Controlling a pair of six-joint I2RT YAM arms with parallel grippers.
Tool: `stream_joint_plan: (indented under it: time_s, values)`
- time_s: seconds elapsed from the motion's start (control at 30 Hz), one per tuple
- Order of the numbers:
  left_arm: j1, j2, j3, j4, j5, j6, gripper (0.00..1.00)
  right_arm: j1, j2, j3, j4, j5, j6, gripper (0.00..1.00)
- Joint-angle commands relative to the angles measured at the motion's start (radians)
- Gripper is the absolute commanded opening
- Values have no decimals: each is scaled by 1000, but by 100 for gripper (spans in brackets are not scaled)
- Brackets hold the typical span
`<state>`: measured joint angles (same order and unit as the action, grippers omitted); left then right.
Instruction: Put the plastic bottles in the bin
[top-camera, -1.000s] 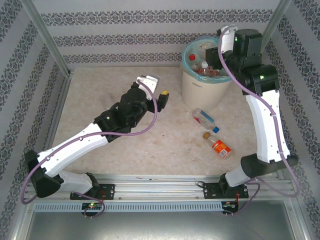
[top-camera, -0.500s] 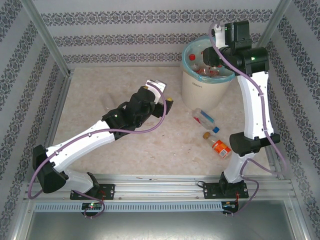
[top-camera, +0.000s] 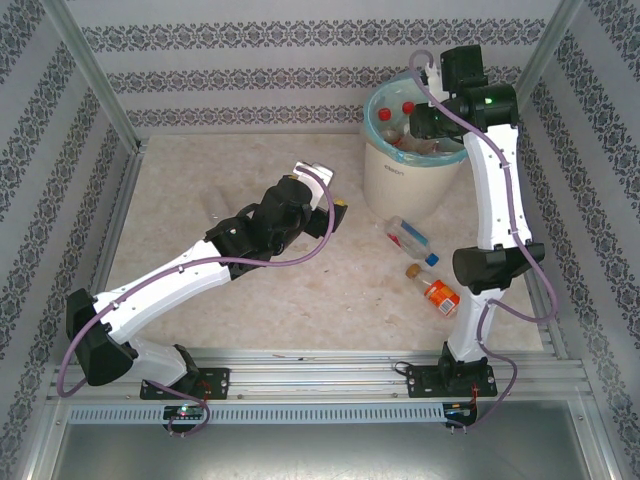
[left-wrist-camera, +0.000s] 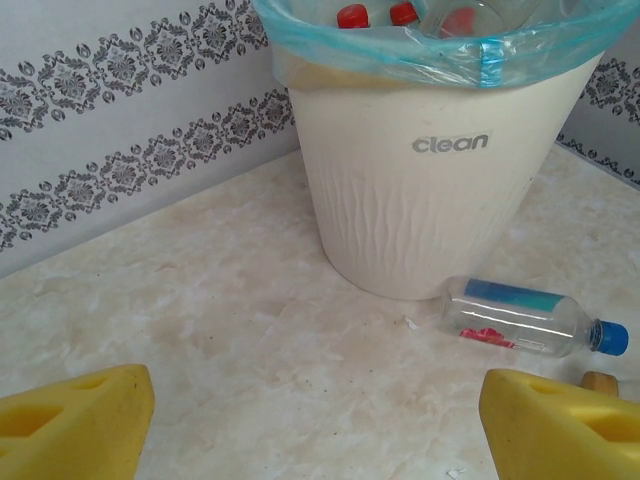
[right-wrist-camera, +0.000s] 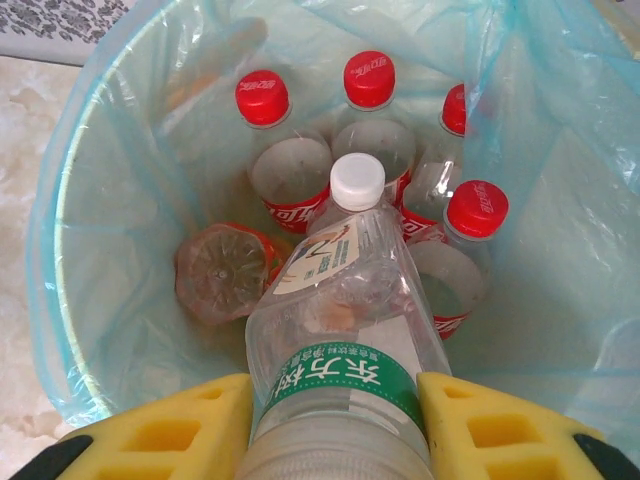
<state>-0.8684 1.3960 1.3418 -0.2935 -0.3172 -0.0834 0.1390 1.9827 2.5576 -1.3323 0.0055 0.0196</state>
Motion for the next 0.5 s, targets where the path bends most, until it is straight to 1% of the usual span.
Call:
stream_joint_plan:
  time_s: [0.0,0.33,0.47]
  values:
    - [5,4,11,-22,9,-22,85,-6,31,21,-57,-9,-12,0]
    - [4,2,3,-39,-8,-30,85,-13,116,28,-59,-38,-14,1]
    - [5,8,2,-36,-5,-34,86,-16,142,45,-54,-71,-9,2]
